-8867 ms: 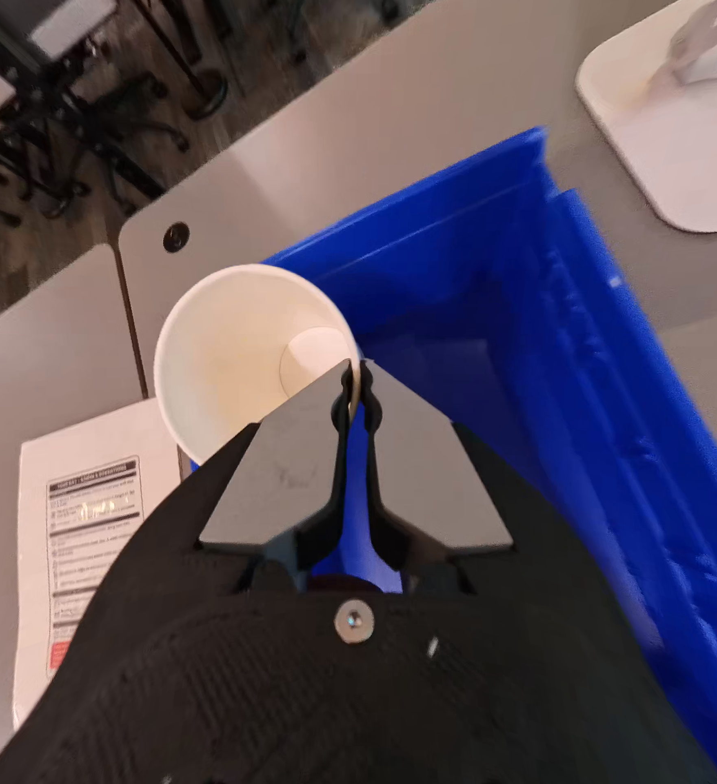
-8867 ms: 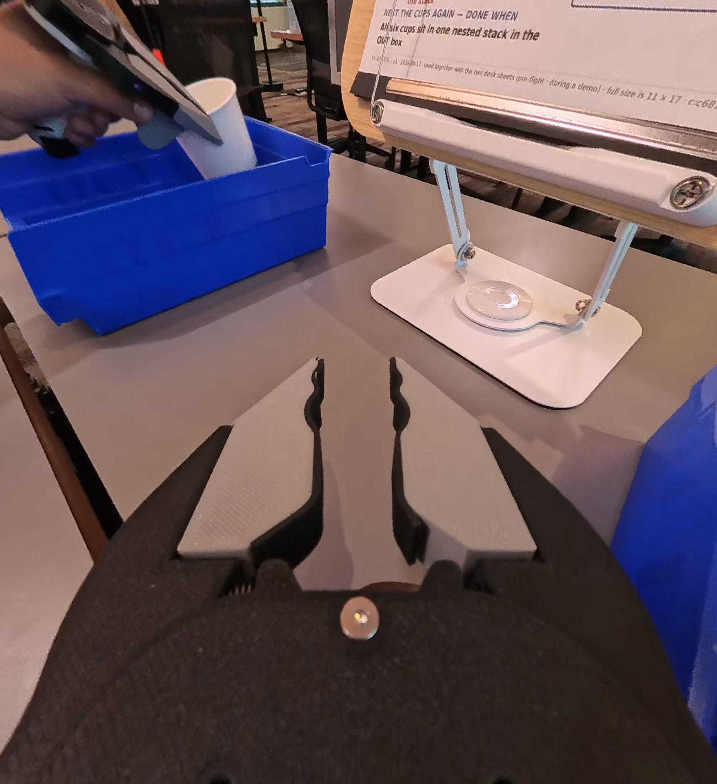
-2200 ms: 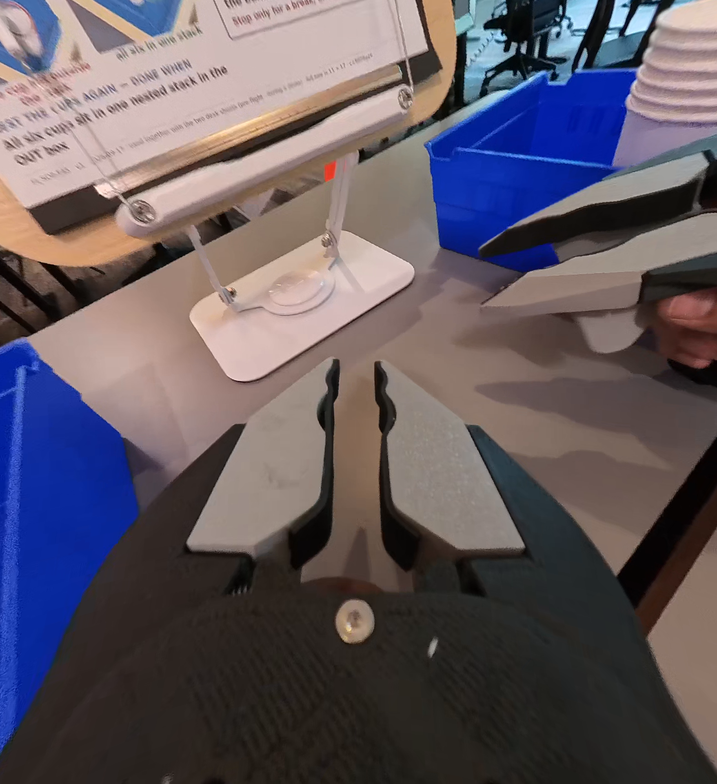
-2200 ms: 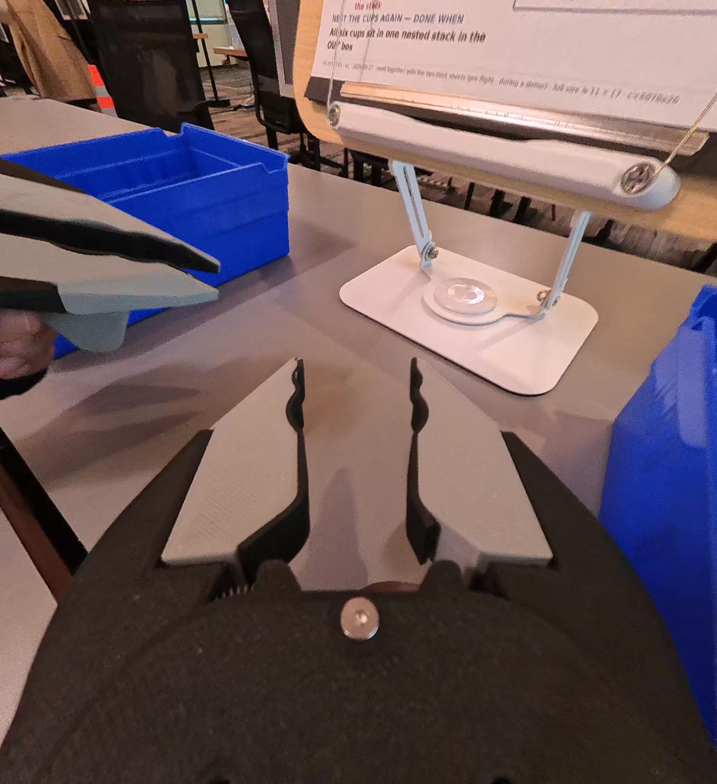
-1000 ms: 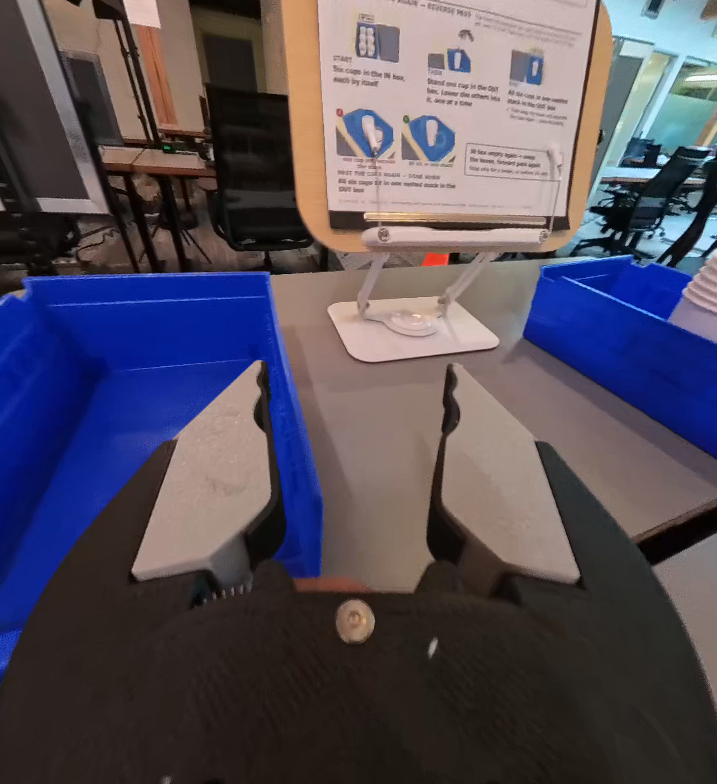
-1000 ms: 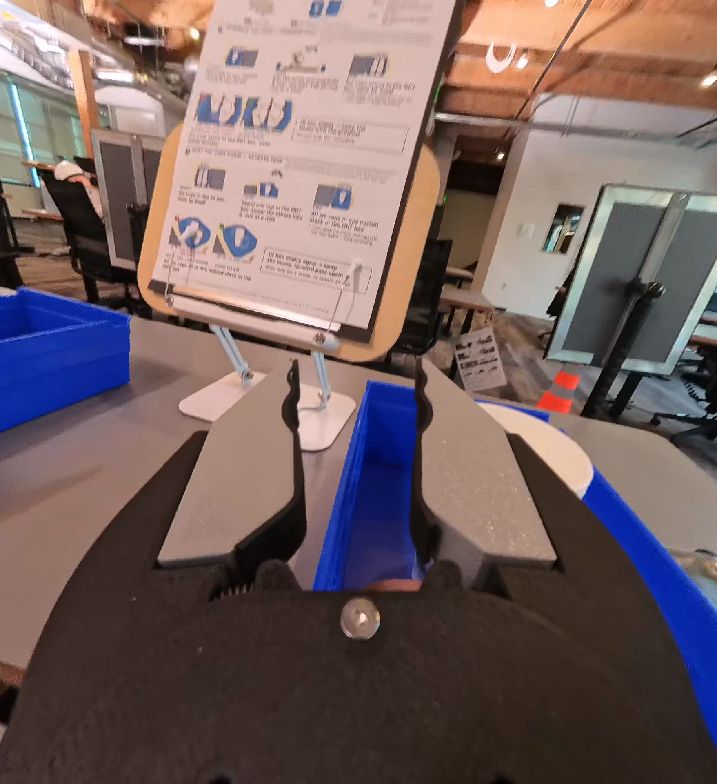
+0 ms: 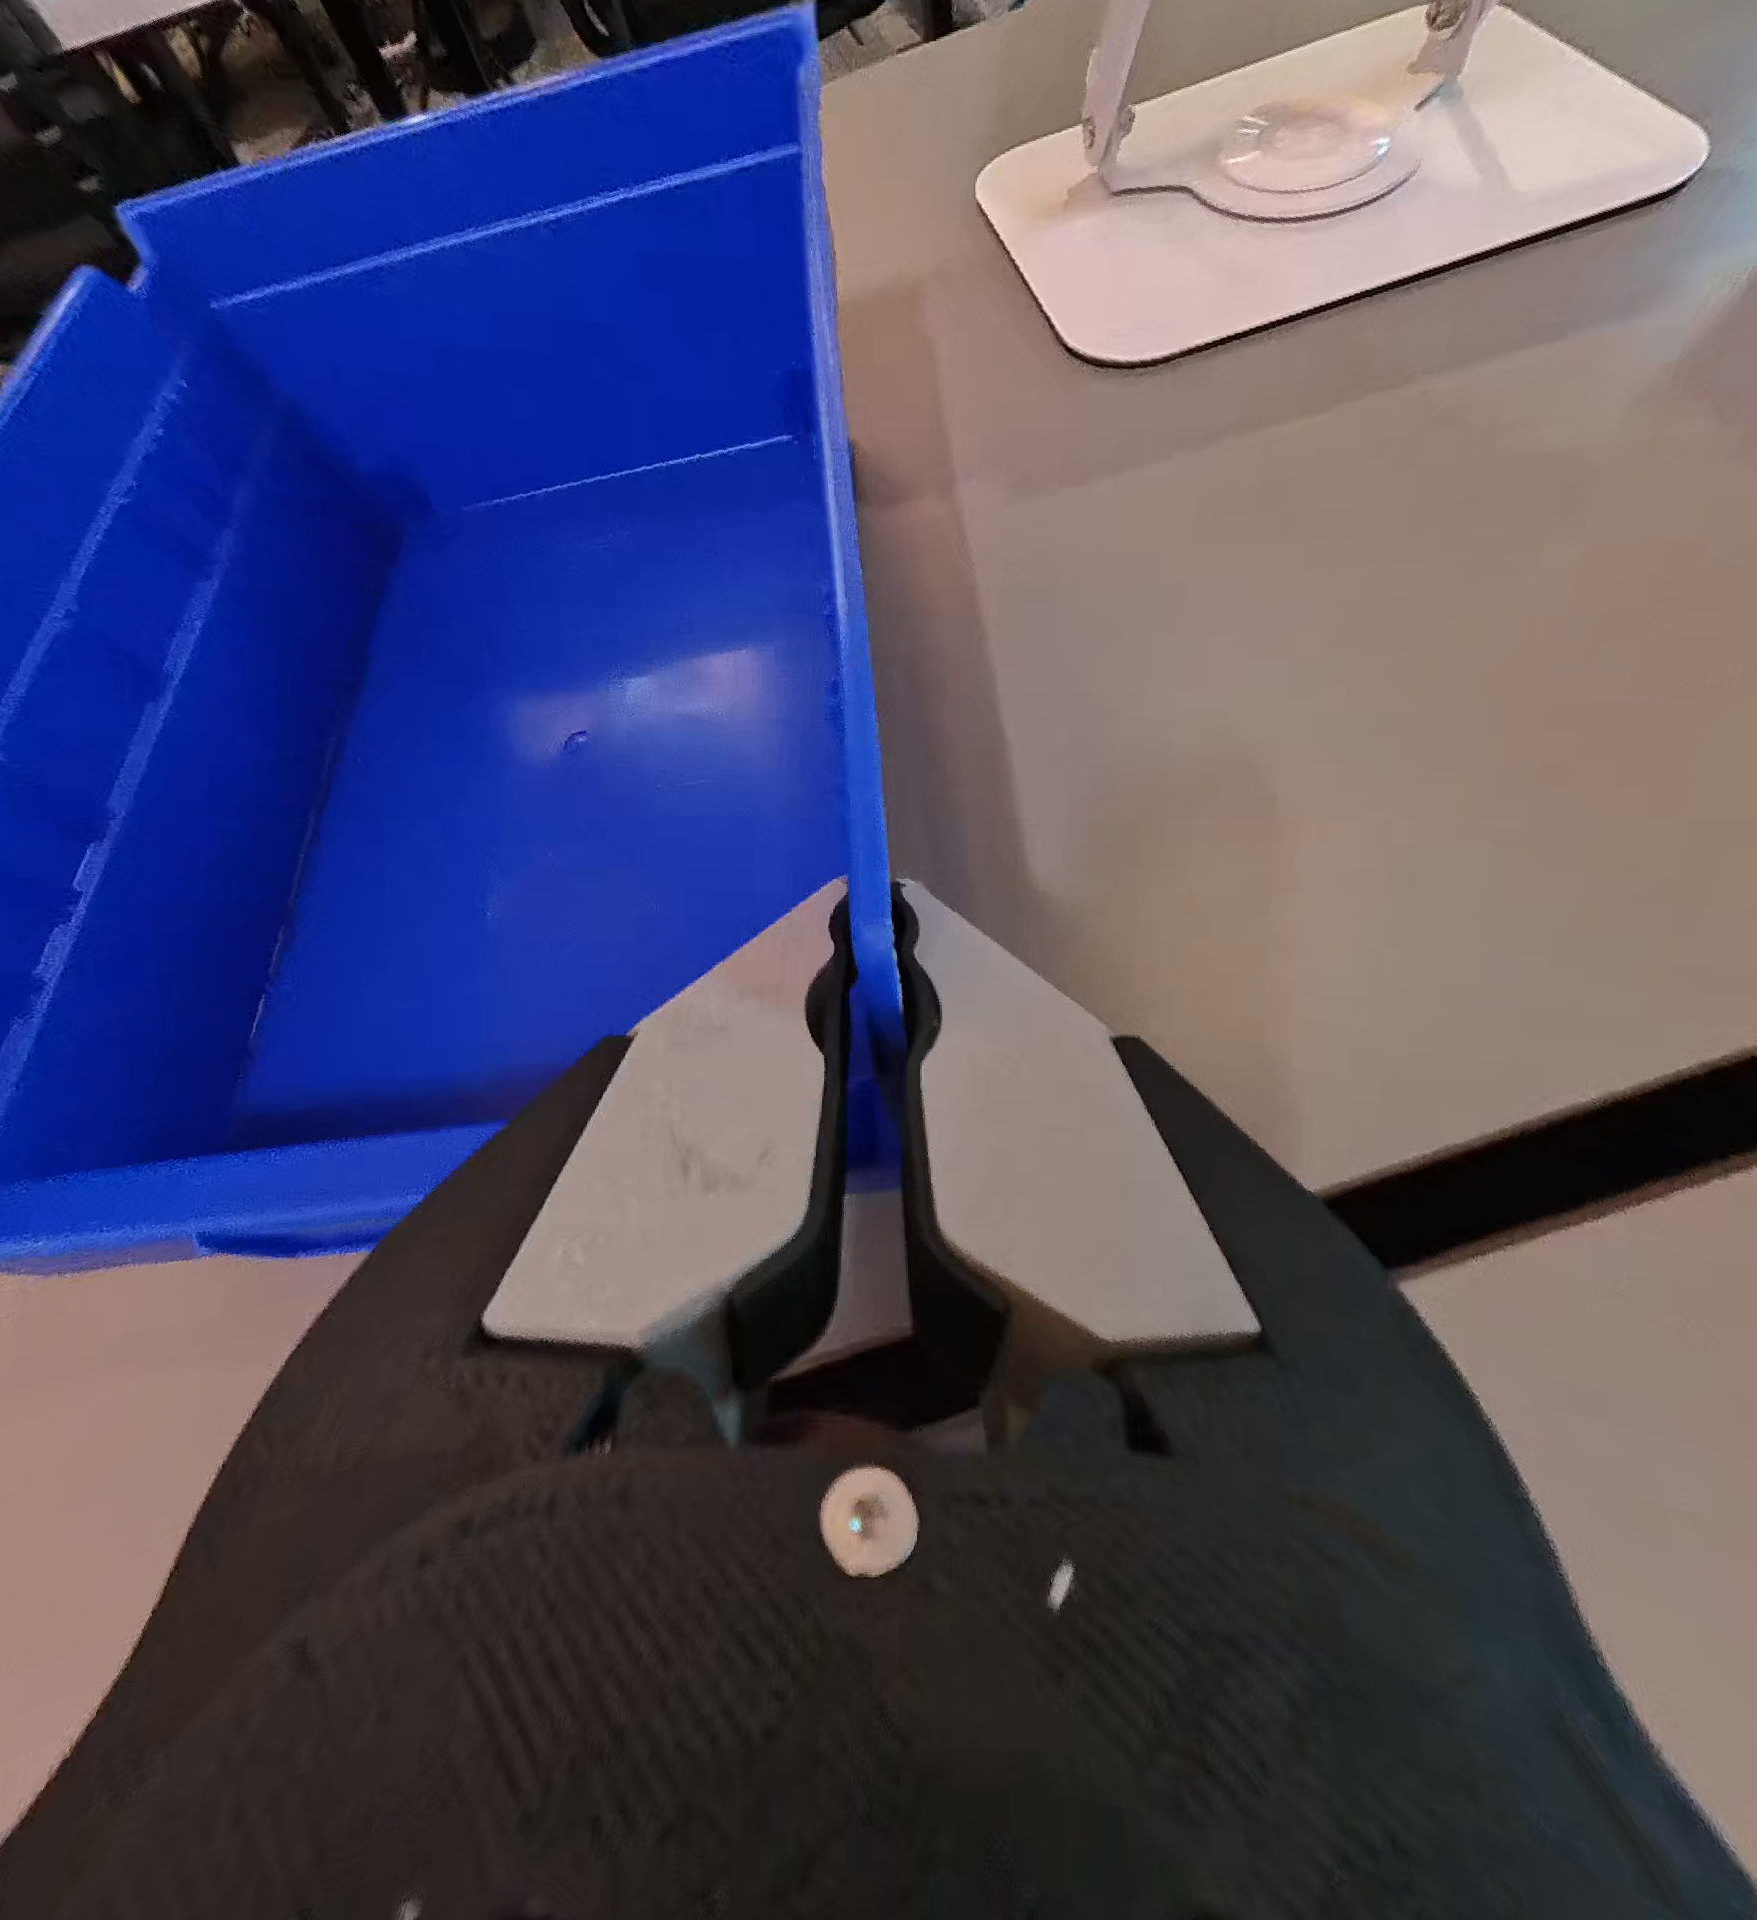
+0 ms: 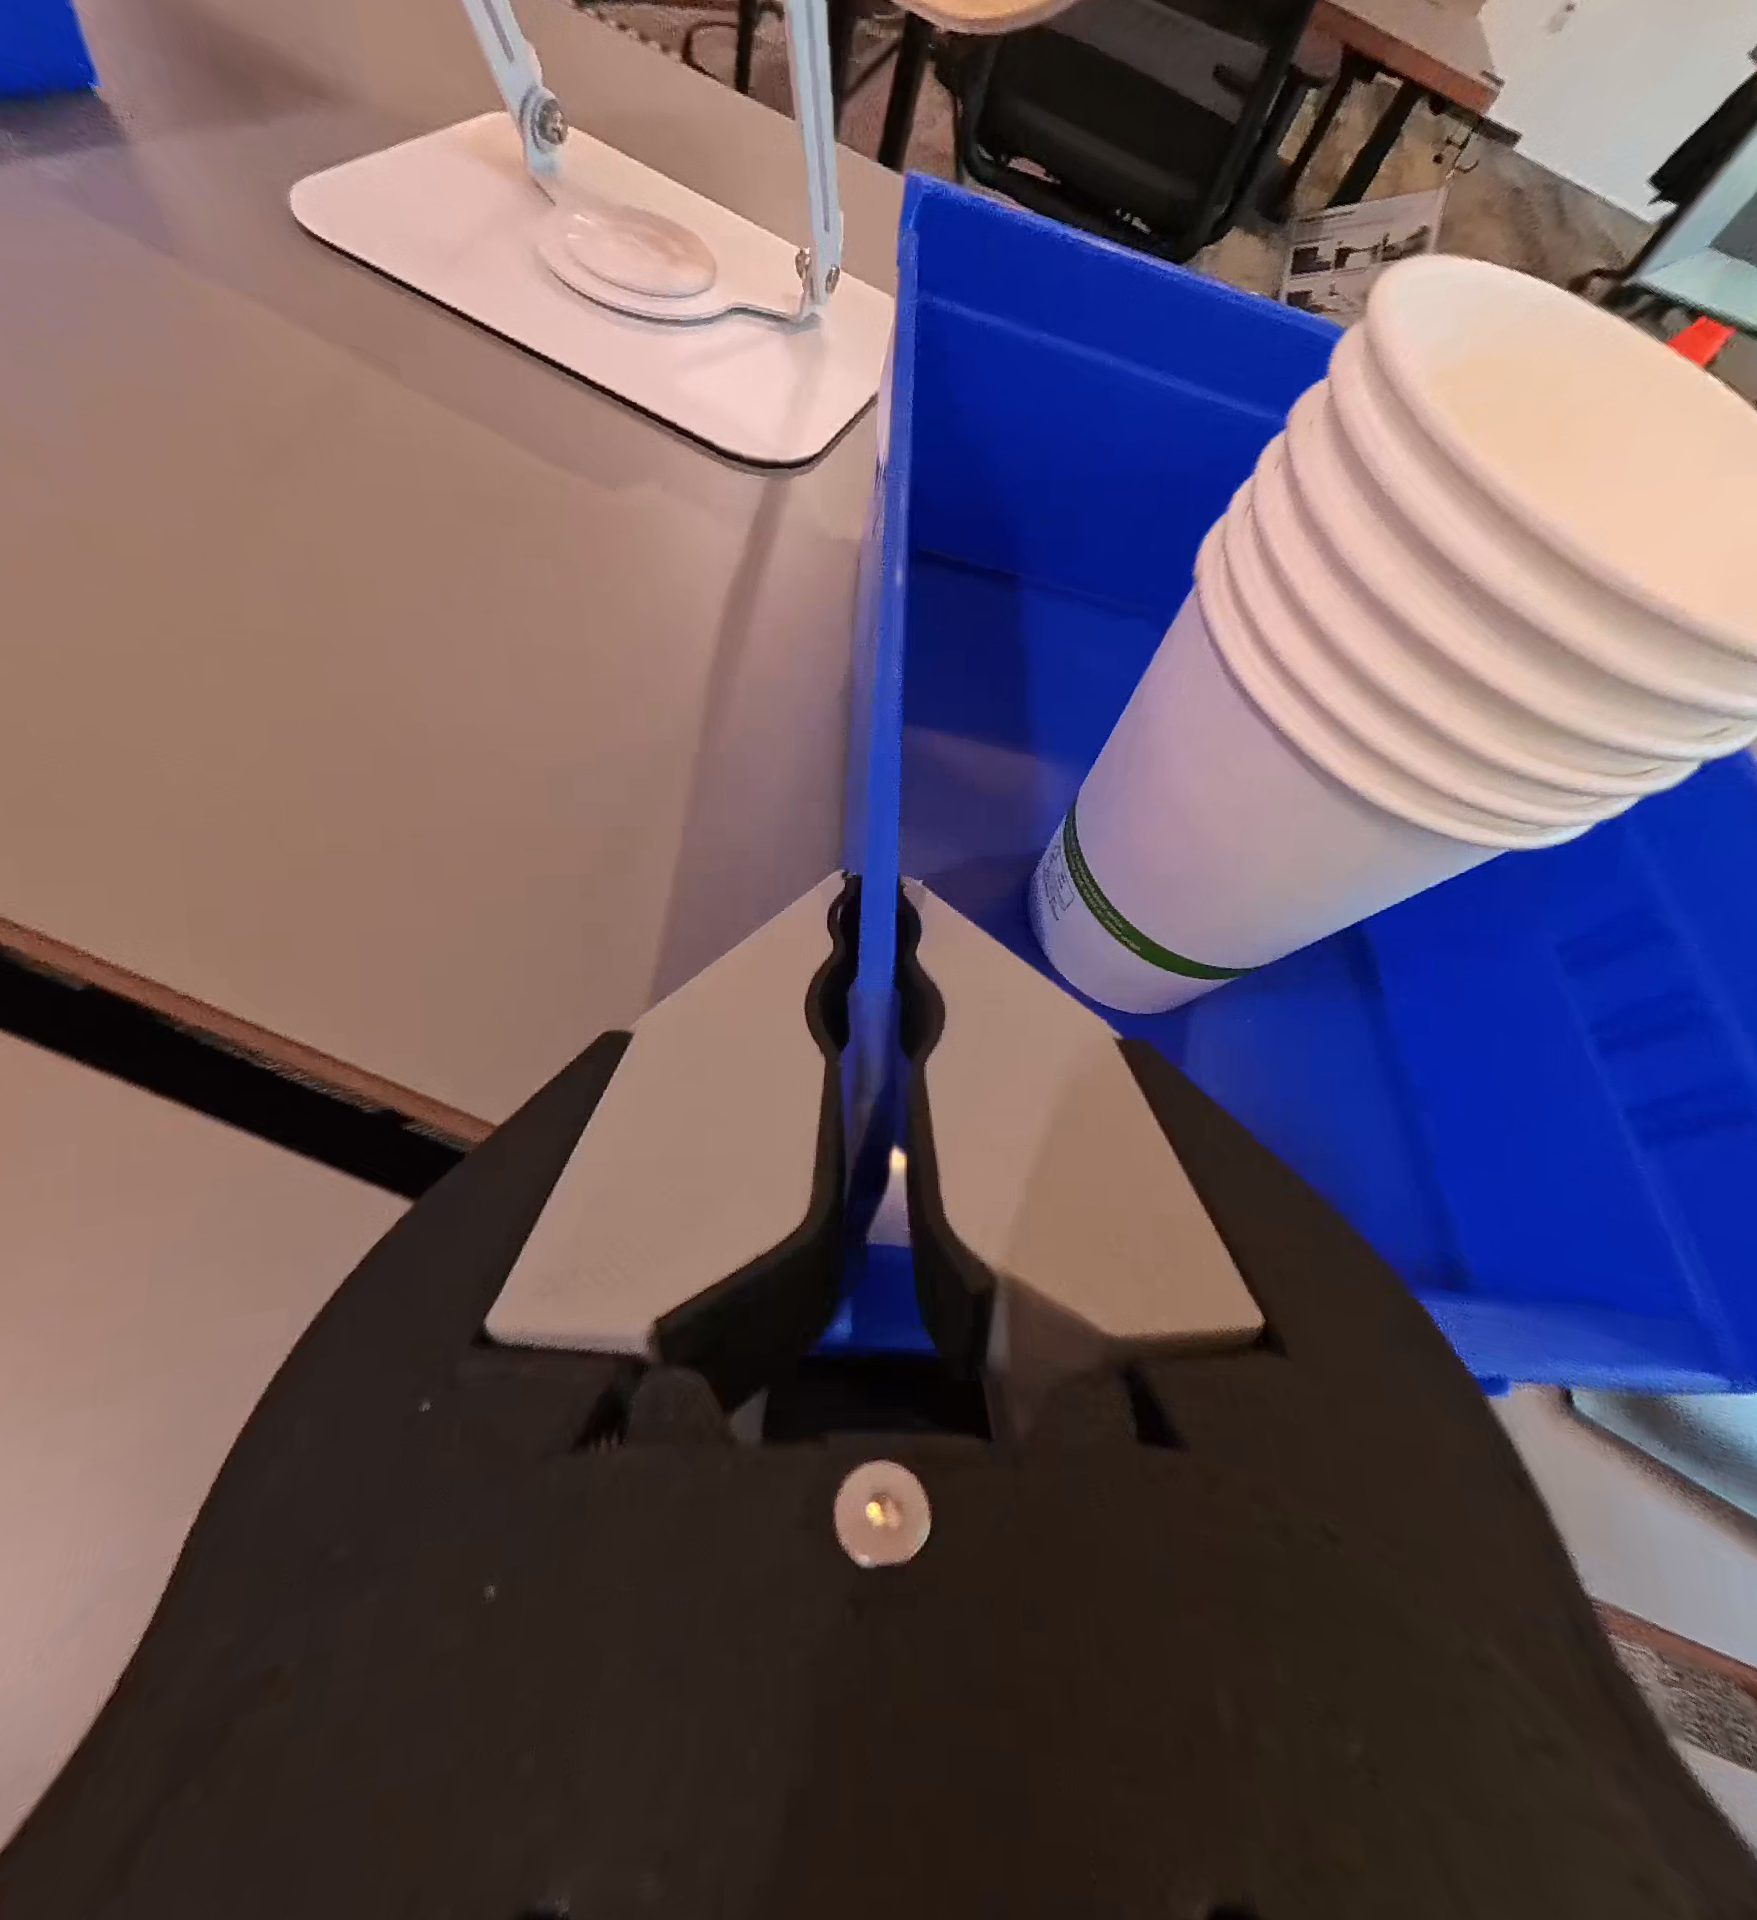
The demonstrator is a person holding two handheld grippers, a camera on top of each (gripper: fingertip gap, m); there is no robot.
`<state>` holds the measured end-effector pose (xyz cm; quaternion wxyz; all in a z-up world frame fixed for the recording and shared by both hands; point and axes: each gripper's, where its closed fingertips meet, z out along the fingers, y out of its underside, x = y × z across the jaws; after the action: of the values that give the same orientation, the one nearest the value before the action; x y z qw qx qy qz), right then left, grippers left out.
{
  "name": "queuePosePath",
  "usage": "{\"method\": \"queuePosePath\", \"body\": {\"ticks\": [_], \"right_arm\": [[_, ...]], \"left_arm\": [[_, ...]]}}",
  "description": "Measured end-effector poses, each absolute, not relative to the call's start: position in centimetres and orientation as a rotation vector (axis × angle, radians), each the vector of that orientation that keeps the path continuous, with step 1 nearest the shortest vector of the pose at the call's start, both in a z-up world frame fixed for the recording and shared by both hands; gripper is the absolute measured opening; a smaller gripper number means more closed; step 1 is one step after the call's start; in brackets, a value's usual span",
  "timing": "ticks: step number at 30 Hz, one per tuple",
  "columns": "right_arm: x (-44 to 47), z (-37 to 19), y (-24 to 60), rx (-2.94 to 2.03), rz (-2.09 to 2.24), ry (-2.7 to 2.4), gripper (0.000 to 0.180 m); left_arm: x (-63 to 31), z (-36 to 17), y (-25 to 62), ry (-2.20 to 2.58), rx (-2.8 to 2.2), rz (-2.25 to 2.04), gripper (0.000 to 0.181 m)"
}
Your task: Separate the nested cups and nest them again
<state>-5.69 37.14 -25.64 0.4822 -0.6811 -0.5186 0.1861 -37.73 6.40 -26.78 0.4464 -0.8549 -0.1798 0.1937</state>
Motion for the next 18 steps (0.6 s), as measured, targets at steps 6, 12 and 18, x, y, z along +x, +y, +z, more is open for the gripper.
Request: {"method": "queuePosePath", "body": {"ticks": [6, 12, 18], "right_arm": [[-3.5, -25.7, 36.0, -1.628, 0.554, -1.320, 0.002], [-2.7, -25.2, 33.5, -1.611, 0.641, -1.407, 0.002], [-4.1, -24.7, 29.4, -1.549, 0.716, -1.483, 0.002]], "left_arm": [[-37.1, -25.4, 3.4, -0.413, -2.080, 0.441, 0.000], [-35.7, -22.3, 0.6, -0.389, -2.002, 0.335, 0.001], [-34.4, -18.5, -2.9, -0.356, -1.933, 0.324, 0.002]]}}
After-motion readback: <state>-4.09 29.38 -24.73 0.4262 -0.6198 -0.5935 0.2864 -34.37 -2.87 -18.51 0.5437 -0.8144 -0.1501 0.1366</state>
